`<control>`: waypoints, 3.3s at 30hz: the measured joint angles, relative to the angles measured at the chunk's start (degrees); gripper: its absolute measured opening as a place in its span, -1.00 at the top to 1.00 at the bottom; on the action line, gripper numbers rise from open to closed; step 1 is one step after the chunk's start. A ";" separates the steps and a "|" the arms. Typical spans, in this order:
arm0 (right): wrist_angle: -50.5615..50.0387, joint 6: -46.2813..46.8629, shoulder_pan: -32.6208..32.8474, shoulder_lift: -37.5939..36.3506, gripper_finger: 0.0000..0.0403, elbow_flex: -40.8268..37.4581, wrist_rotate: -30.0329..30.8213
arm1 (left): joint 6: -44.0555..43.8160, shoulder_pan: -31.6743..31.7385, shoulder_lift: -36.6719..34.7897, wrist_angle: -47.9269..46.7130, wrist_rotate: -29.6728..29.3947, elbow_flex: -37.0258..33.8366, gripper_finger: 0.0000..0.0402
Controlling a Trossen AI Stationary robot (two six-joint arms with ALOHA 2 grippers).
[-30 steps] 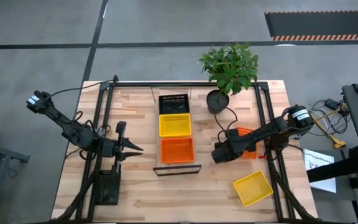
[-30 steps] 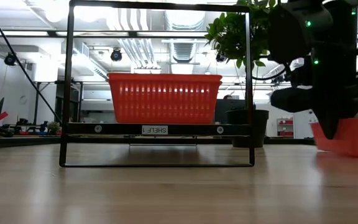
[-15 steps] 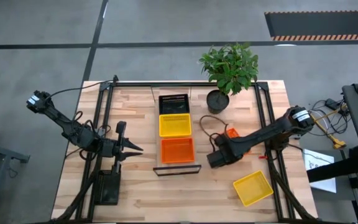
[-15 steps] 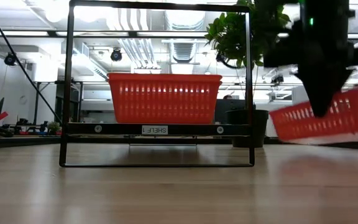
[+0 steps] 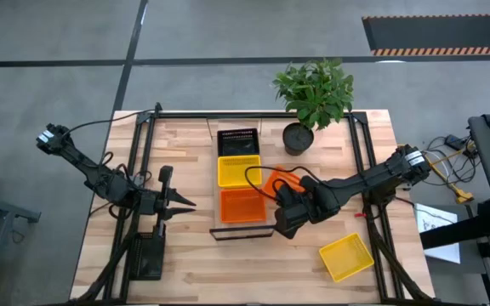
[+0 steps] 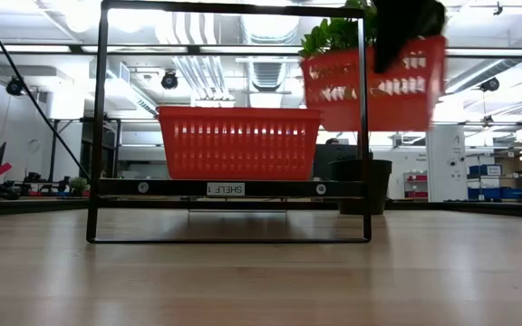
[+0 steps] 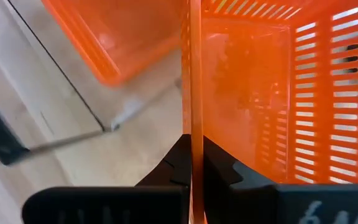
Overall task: Stack baskets on shelf by color
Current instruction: Stack the orange bin on top of the orange bins on the shelf
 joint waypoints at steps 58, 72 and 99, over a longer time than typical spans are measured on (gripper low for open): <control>0.07 -40.18 -4.28 22.08 0.96 30.30 -6.41 | 1.55 -0.02 0.31 -0.05 -0.24 -0.02 0.82; 0.75 -39.45 -4.28 22.21 0.96 30.25 -6.37 | 1.55 0.00 0.31 -0.04 -0.22 -0.02 0.82; 1.51 -38.75 -5.42 22.21 0.70 29.14 -6.21 | 1.55 -0.02 0.35 -0.03 -0.20 -0.02 0.82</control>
